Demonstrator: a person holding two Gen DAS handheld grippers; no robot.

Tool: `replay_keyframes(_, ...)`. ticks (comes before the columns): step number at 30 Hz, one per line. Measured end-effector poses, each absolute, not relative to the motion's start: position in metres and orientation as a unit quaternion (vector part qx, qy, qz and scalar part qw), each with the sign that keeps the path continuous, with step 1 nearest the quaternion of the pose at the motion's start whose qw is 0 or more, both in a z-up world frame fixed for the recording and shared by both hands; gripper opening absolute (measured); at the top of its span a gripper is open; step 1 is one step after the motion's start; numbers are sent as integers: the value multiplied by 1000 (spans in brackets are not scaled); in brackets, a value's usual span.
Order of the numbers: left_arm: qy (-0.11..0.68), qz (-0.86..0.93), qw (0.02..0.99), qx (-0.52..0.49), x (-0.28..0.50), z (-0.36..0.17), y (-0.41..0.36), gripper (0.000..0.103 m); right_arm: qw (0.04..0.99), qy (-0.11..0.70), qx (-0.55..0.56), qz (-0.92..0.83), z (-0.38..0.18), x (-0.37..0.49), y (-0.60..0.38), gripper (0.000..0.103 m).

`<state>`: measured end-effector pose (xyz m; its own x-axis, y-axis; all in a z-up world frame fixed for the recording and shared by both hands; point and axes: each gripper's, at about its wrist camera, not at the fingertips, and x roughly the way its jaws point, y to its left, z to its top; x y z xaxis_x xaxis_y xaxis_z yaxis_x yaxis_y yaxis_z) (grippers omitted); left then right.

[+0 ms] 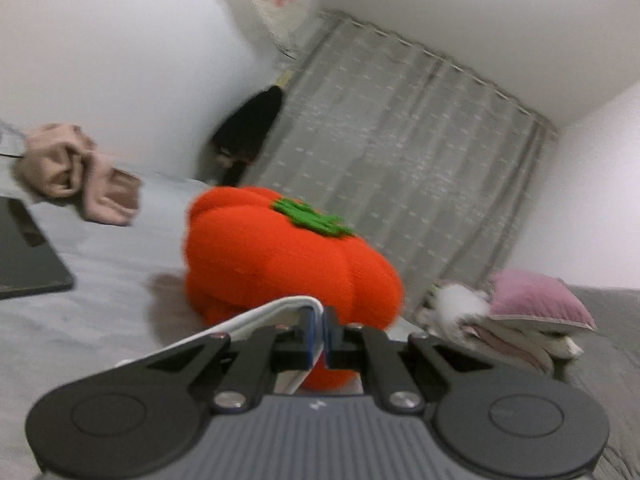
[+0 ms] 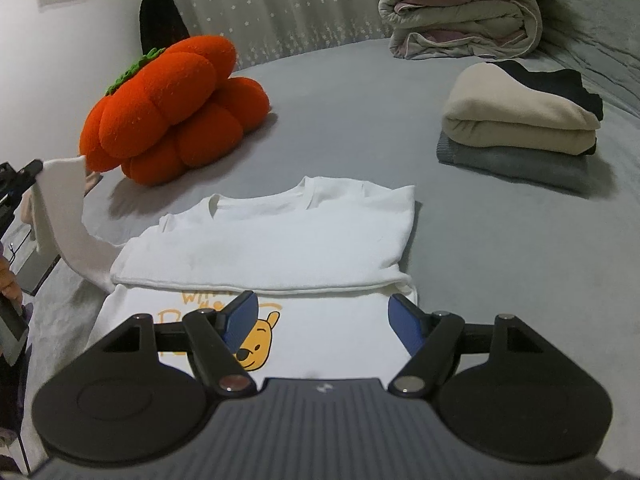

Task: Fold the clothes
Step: 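Lift the sleeve with the left gripper toward the shirt body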

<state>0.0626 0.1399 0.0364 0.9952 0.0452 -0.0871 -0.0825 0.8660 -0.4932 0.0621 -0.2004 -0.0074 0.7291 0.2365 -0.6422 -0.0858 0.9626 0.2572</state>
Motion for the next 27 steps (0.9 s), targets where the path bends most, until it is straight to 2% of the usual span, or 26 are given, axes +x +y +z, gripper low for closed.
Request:
replay_keyframes(13, 147, -103, 960, -215, 85, -6, 67, 4, 924, 357, 112, 83, -7, 63, -205, 75)
replay_keyframes(23, 251, -134, 940, -190, 97, -53, 46, 6, 920, 366, 110, 82, -13, 64, -202, 75)
replay_keyframes(26, 280, -139, 932, -182, 101, -62, 45, 10, 919, 369, 108, 81, -15, 65, -200, 75)
replay_keyframes(27, 286, -140, 931, -180, 101, -63, 45, 14, 919, 371, 108, 81, -15, 65, -199, 75)
